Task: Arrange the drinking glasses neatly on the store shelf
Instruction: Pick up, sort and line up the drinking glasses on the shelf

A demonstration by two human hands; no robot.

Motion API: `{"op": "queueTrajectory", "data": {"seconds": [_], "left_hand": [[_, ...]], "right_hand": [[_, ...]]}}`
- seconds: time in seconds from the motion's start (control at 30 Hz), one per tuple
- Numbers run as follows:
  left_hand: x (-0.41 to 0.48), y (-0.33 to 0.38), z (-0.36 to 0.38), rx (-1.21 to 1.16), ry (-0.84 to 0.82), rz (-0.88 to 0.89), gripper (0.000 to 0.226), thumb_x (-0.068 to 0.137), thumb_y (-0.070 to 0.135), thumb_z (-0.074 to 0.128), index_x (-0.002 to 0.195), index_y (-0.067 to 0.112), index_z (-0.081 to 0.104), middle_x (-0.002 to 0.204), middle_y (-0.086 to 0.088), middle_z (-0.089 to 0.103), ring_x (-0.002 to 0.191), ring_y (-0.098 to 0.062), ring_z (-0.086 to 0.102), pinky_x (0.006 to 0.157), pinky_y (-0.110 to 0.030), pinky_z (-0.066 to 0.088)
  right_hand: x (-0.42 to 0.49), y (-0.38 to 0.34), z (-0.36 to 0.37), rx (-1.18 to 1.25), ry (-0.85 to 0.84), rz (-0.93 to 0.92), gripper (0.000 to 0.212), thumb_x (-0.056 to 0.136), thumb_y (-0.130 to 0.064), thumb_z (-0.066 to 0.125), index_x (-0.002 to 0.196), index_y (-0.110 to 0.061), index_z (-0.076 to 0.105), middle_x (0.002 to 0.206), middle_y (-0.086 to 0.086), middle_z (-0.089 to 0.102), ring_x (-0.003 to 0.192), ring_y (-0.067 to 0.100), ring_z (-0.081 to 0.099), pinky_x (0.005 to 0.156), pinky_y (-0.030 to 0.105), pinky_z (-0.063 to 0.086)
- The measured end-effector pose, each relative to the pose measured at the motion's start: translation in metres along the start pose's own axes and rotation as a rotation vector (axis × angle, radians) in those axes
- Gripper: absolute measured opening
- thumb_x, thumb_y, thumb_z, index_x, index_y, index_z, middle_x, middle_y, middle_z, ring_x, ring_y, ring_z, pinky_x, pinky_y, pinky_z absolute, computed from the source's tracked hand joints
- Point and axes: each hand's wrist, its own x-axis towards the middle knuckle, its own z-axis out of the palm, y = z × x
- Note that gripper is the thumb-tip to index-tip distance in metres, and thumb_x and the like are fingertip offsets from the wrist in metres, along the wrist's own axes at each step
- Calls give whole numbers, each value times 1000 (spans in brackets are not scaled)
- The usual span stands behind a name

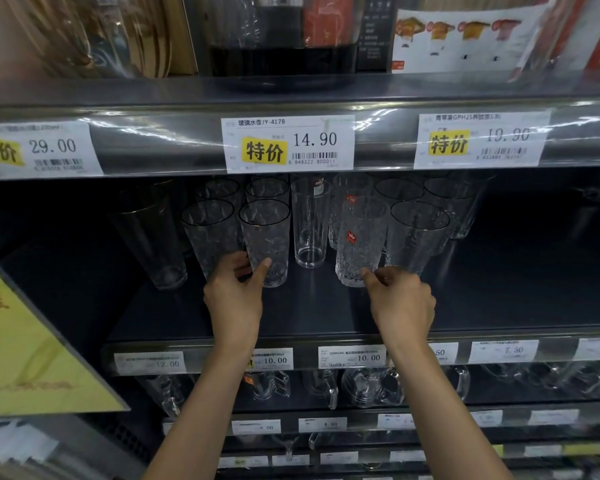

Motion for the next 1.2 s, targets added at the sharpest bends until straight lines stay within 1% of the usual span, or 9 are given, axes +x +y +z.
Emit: {"op": "queueTrajectory", "data": {"seconds": [0.1, 0.23, 0.33, 0.43, 0.57, 0.7, 0.93, 1.1, 1.2], "left_hand": [[0, 0, 1, 0, 4, -19, 33, 84, 28, 78, 108, 8, 67, 99, 0, 71, 88, -10, 66, 75, -10, 46], [1, -2, 1, 19, 9, -33, 32, 85, 32, 76, 103, 8, 68, 93, 1, 70, 83, -9, 65, 77, -23, 52], [3, -4, 1, 29, -2, -49, 33, 86, 34, 75, 102, 6, 69, 90, 0, 70, 80, -9, 64, 70, -13, 45], [3, -4, 2, 28, -11, -60, 32, 86, 34, 75, 101, 6, 71, 86, 3, 68, 76, -3, 62, 67, -6, 41], [3, -4, 3, 7, -11, -67, 29, 86, 32, 75, 100, 6, 71, 86, 2, 69, 75, -2, 62, 68, -9, 43], [2, -4, 1, 2, -13, -46, 27, 88, 30, 74, 98, 5, 70, 83, 2, 69, 74, 1, 62, 67, -10, 45], [2, -5, 0, -14, -7, -45, 27, 88, 29, 74, 98, 5, 71, 84, -3, 72, 77, -10, 67, 70, -15, 49], [1, -4, -1, -5, -3, -41, 25, 88, 28, 74, 97, 5, 71, 83, -3, 71, 77, -11, 67, 68, -12, 46], [0, -2, -1, 12, -4, -47, 22, 89, 27, 73, 96, 6, 71, 80, -1, 70, 72, -4, 64, 65, -9, 44]], "right_hand": [[2, -2, -3, 18, -18, 19, 32, 92, -51, 61, 97, -24, 77, 96, 16, 73, 97, 41, 63, 71, 33, 35], [2, -4, -4, 24, -21, 19, 32, 93, -50, 61, 101, -23, 77, 99, 17, 73, 99, 41, 63, 71, 32, 35], [3, -3, -2, 26, -18, 8, 32, 93, -50, 60, 99, -22, 77, 97, 15, 73, 98, 39, 64, 71, 32, 35], [4, -1, 1, 27, -16, -7, 34, 94, -50, 59, 99, -21, 76, 93, 12, 74, 97, 37, 65, 71, 31, 36], [6, 0, 3, 32, -10, -19, 34, 95, -50, 58, 99, -22, 76, 93, 10, 74, 96, 36, 66, 72, 31, 36], [7, 0, 5, 34, -24, -16, 36, 95, -52, 56, 93, -22, 76, 89, 12, 73, 93, 37, 66, 71, 33, 38], [7, -1, 4, 31, -37, 1, 37, 95, -52, 56, 97, -22, 76, 94, 14, 73, 97, 39, 64, 73, 34, 39], [9, -1, 5, 34, -54, 24, 40, 94, -54, 55, 91, -21, 75, 91, 13, 72, 95, 38, 65, 73, 34, 42], [9, -3, 5, 44, -54, 44, 41, 94, -54, 55, 85, -19, 74, 88, 13, 72, 94, 38, 65, 70, 33, 40]]}}
